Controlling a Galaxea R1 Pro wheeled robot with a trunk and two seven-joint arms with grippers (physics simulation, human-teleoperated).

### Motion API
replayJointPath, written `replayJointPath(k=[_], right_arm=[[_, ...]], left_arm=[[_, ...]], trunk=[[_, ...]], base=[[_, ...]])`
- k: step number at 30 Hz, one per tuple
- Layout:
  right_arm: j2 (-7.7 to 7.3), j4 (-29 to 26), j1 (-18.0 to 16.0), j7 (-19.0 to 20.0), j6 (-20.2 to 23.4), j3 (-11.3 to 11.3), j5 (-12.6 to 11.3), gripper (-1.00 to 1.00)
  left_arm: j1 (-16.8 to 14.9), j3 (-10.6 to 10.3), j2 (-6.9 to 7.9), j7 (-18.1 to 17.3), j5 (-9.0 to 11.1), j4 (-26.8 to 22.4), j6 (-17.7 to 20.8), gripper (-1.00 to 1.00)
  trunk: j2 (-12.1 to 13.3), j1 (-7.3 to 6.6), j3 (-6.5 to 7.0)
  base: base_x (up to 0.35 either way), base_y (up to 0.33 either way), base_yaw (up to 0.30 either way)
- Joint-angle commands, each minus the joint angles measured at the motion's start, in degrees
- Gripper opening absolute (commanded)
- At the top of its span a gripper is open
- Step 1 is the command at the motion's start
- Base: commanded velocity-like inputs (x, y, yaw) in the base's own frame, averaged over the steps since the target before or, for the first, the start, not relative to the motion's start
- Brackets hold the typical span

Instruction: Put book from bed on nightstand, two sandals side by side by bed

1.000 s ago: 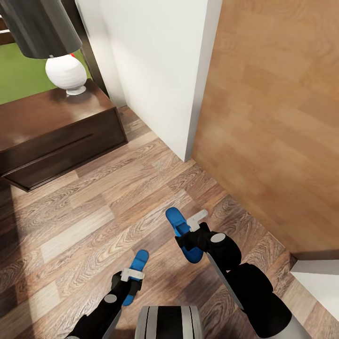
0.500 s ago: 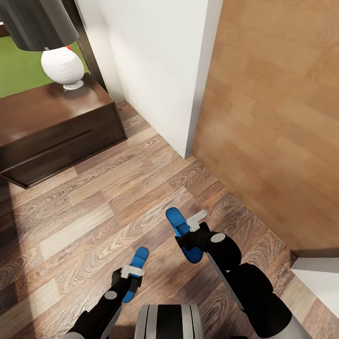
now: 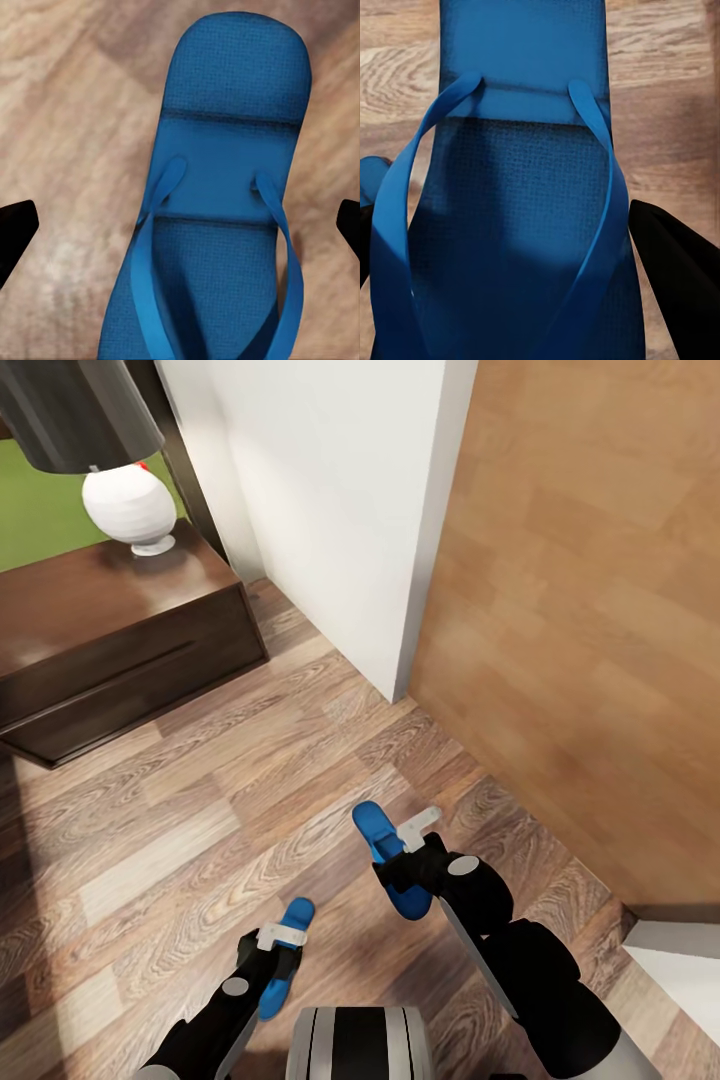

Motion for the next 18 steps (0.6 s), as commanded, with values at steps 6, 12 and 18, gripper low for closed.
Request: replayJointPath(k=[6,12,18], right_arm=[[-0.04,-0.05,-0.04,0.21,0.21,0.05,0.11,-1.00],[-0.04,-0.05,-0.04,0.21,0.20,0.05,0.11,-1.00],[-0.04,-0.05,0.01,0.21,0.22,0.05,0.11,-1.00]], left_arm=[[-0.03,-0.25,0.02,0.50,-0.43,0.01,-0.12,1.00],[-0.03,-0.25,0.02,0.51,-0.43,0.05,-0.12,1.00],[-0.03,-0.25,0.02,0.62,-0.43,0.36,-0.18,1.00]], trunk=[[-0.01,0.00,-0.03],[-0.01,0.00,-0.03],[-0.01,0.00,-0.03]], base=[[0.022,0.000,0.000],[0.003,0.000,0.000],[0.000,0.000,0.000]])
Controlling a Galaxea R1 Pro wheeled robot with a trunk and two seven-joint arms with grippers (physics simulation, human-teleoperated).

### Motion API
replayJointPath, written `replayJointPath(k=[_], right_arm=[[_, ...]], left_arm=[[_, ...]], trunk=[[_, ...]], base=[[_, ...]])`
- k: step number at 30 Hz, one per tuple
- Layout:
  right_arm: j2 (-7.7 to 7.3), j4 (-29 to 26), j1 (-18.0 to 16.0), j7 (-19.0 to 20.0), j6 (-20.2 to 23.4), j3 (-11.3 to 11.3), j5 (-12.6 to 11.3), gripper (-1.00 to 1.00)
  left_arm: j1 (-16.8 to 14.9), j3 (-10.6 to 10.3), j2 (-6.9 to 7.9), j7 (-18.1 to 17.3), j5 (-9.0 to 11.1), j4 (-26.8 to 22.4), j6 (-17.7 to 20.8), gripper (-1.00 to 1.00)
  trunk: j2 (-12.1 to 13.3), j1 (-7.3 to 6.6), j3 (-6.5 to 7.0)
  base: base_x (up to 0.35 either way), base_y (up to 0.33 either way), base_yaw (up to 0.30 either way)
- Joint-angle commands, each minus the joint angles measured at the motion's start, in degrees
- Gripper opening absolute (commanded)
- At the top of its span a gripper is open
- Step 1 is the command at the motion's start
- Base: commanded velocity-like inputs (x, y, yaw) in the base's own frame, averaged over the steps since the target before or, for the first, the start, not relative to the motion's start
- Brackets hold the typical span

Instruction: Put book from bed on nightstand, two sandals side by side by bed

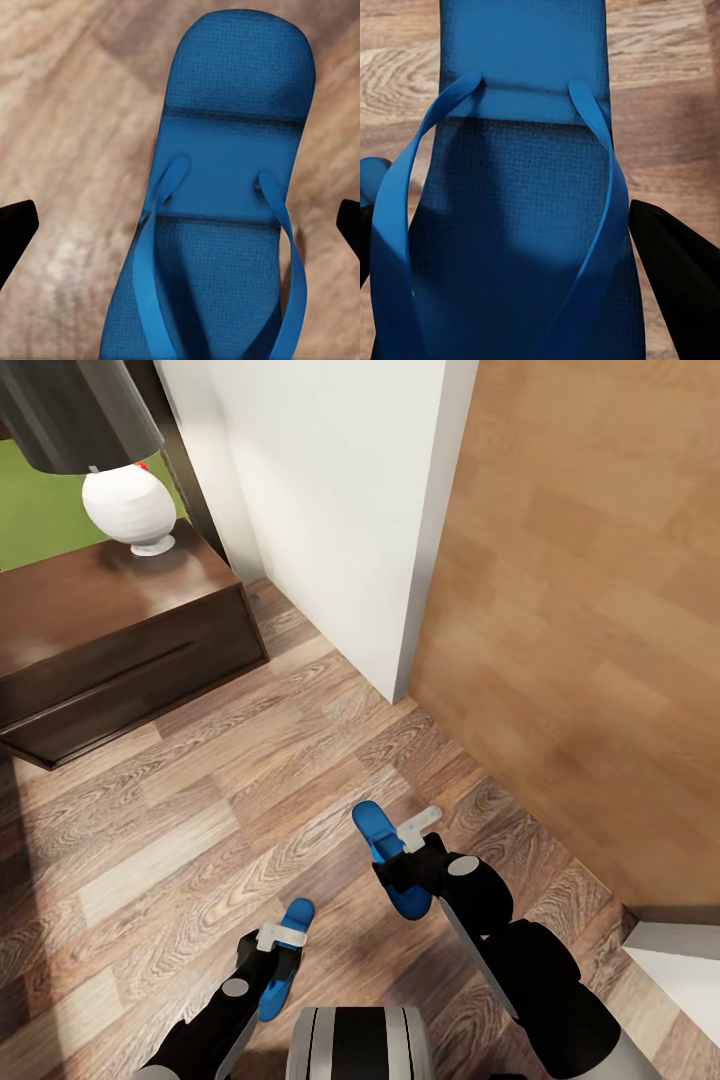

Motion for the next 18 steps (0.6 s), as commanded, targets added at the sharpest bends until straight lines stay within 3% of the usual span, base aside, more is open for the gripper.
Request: replayJointPath(k=[1,18], right_arm=[[-0.04,-0.05,-0.03,0.21,0.25,0.05,0.11,-1.00],[-0.04,-0.05,0.09,0.21,0.24,-0.03,0.11,-1.00]], left_arm=[[-0.02,-0.26,0.02,0.47,-0.42,0.07,-0.10,1.00],[-0.02,-0.26,0.02,0.52,-0.44,2.37,-0.19,1.00]], trunk=[[-0.01,-0.01,-0.03],[-0.01,-0.01,-0.03]], base=[[0.000,0.000,0.000],[0.000,0.000,0.000]])
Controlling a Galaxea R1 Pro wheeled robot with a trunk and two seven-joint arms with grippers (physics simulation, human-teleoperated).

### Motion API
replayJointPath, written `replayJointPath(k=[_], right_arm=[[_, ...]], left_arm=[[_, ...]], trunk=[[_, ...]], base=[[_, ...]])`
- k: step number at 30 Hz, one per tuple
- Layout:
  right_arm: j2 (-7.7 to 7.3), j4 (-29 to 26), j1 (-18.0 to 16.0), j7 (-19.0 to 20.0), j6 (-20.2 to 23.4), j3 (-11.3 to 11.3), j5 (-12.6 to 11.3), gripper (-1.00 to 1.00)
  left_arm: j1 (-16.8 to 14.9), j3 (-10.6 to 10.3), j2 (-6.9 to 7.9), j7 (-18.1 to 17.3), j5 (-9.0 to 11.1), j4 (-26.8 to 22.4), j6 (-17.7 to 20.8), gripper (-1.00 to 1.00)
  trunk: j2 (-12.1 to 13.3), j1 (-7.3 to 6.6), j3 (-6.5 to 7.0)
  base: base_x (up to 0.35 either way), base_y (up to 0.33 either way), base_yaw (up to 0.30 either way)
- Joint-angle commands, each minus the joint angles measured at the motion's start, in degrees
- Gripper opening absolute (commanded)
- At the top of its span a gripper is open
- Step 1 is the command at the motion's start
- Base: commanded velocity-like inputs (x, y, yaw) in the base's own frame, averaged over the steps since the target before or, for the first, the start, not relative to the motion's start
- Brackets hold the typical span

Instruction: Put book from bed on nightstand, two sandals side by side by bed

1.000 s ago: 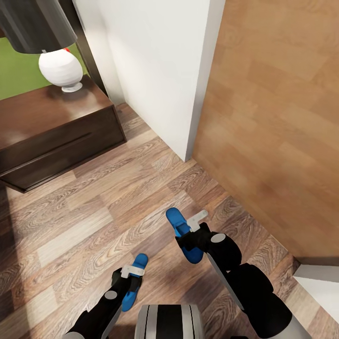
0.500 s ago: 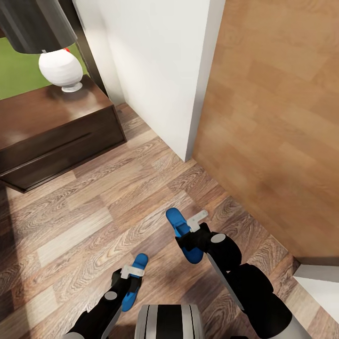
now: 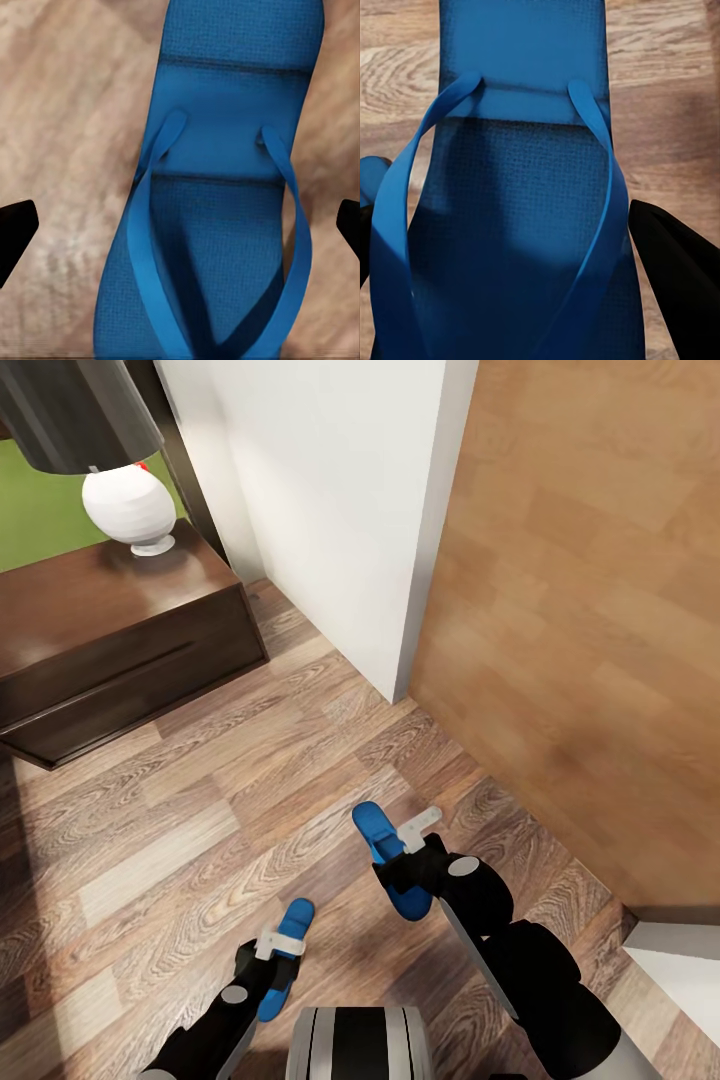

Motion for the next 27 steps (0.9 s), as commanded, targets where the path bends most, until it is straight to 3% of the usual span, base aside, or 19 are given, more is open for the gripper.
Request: replayJointPath(k=[1,27], right_arm=[[-0.04,-0.05,-0.04,0.21,0.23,0.05,0.10,-1.00],[-0.04,-0.05,-0.04,0.21,0.21,0.04,0.13,-1.00]], left_arm=[[-0.03,-0.29,0.02,0.46,-0.42,0.16,-0.10,1.00],[-0.03,-0.06,-0.12,0.59,-0.50,0.72,0.38,1.00]], trunk=[[-0.01,-0.01,-0.03],[-0.01,-0.01,-0.03]], base=[[0.000,0.000,0.000],[0.000,0.000,0.000]])
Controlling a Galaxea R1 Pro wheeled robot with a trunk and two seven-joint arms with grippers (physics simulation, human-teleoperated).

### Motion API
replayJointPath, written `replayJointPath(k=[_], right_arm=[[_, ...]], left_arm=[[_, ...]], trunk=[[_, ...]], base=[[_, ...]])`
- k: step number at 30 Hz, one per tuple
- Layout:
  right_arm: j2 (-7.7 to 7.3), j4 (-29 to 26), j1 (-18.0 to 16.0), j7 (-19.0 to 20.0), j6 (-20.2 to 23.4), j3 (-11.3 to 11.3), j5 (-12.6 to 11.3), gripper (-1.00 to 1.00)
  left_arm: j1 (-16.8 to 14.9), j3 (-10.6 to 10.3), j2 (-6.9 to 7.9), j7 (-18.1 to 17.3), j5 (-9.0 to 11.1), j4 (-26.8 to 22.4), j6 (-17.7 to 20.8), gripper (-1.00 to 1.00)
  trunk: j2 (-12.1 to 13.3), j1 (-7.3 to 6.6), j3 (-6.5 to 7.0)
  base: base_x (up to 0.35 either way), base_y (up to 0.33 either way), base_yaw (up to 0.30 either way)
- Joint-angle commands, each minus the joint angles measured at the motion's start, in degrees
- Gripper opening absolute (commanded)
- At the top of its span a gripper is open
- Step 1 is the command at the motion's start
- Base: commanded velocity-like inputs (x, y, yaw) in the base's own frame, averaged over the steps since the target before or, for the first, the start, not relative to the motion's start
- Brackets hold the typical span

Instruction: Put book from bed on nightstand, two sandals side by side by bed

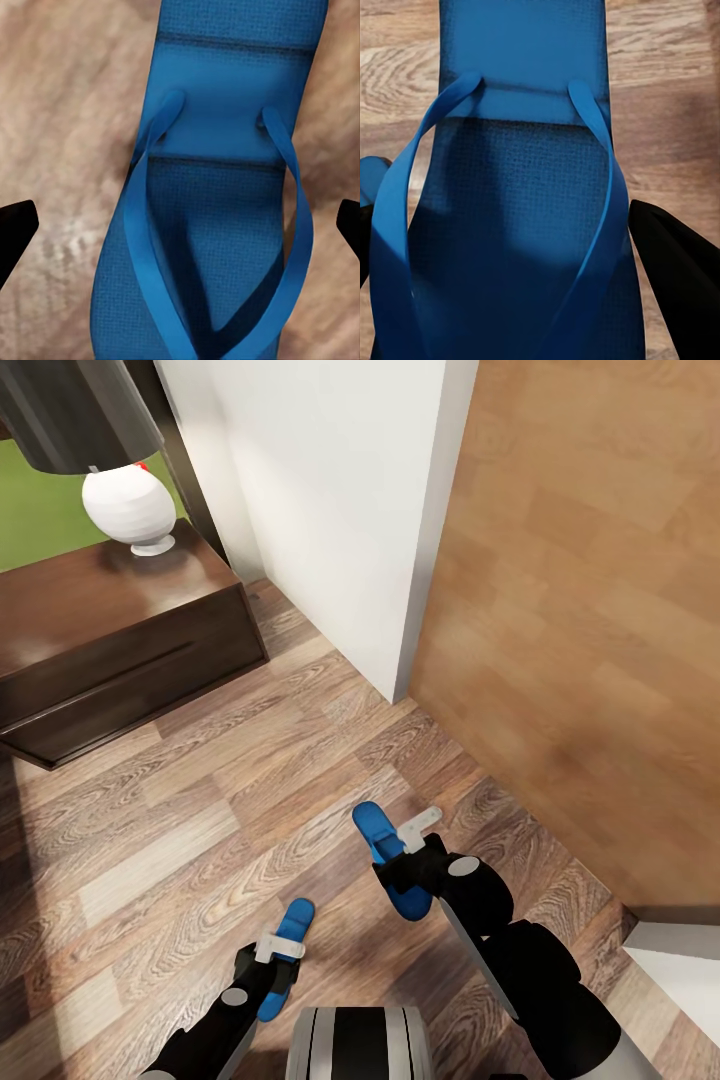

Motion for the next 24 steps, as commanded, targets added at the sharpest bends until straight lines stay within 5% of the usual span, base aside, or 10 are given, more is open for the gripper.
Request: replayJointPath(k=[1,24], right_arm=[[-0.04,-0.05,-0.04,0.22,0.24,0.05,0.12,-1.00],[0.05,-0.05,-0.13,0.22,0.27,0.05,0.08,-1.00]], left_arm=[[-0.02,-0.27,0.00,0.48,-0.43,0.02,0.01,1.00],[-1.68,-0.01,-0.39,1.96,-0.24,5.06,0.40,1.00]], trunk=[[-0.01,-0.01,-0.03],[-0.01,-0.01,-0.03]], base=[[0.000,0.000,0.000],[0.000,0.000,0.000]])
